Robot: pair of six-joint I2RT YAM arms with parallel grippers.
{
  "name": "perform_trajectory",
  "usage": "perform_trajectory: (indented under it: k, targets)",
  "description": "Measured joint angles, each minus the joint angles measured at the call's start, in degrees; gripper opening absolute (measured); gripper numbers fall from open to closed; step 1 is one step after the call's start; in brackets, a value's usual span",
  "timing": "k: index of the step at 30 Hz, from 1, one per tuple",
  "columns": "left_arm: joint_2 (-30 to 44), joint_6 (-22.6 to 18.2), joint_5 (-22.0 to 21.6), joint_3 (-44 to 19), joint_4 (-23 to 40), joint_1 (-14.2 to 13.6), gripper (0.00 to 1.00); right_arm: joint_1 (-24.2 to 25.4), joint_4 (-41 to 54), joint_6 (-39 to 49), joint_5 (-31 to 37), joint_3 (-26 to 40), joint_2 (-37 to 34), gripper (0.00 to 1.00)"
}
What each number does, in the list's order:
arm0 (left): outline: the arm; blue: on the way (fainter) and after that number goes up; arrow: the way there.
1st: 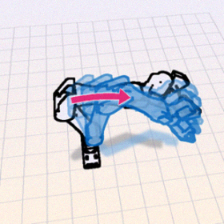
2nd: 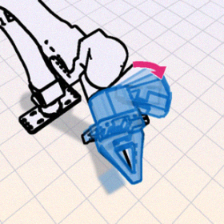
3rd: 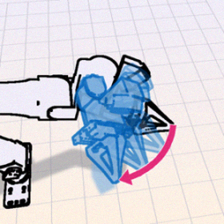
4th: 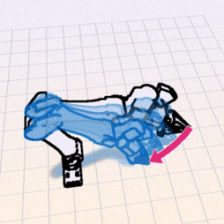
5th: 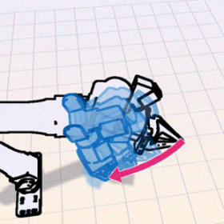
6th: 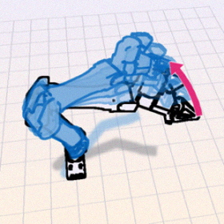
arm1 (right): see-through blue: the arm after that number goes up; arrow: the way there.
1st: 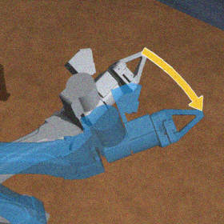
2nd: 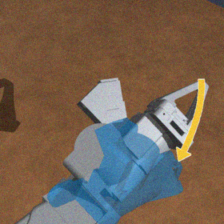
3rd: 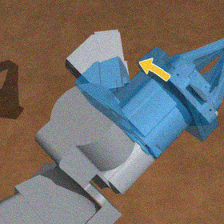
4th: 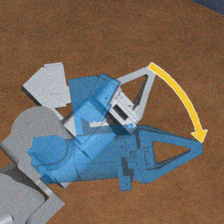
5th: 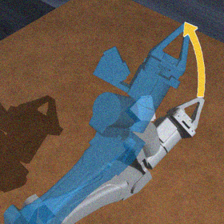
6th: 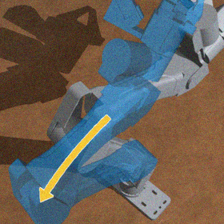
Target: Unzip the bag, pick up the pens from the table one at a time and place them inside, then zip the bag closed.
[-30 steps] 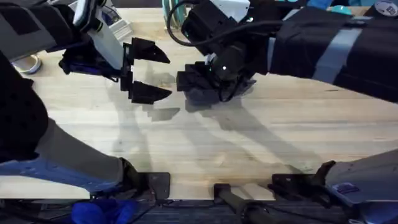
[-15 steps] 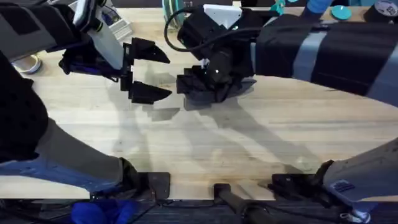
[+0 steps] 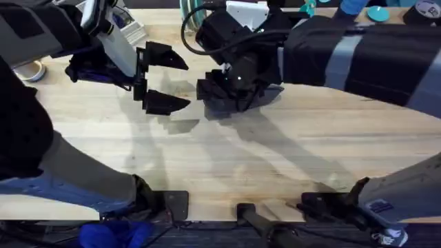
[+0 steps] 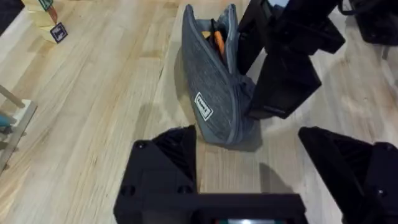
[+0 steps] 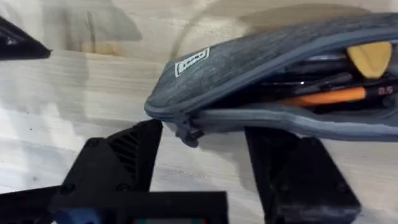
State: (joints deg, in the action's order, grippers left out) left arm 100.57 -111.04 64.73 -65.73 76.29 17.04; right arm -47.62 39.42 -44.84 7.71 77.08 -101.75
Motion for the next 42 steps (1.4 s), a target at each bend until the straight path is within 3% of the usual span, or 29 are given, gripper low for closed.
perform_trajectory:
  k: [9,42]
  targets:
    - [0.0,0.0,0.0,0.0,0.0,0.0,0.994,0.0,0.0,0.0,0.5,0.0,0.0,0.569]
    - [0.0,0.0,0.0,0.0,0.0,0.0,0.995,-0.3,-0.4,0.0,0.3,0.0,0.0,0.033]
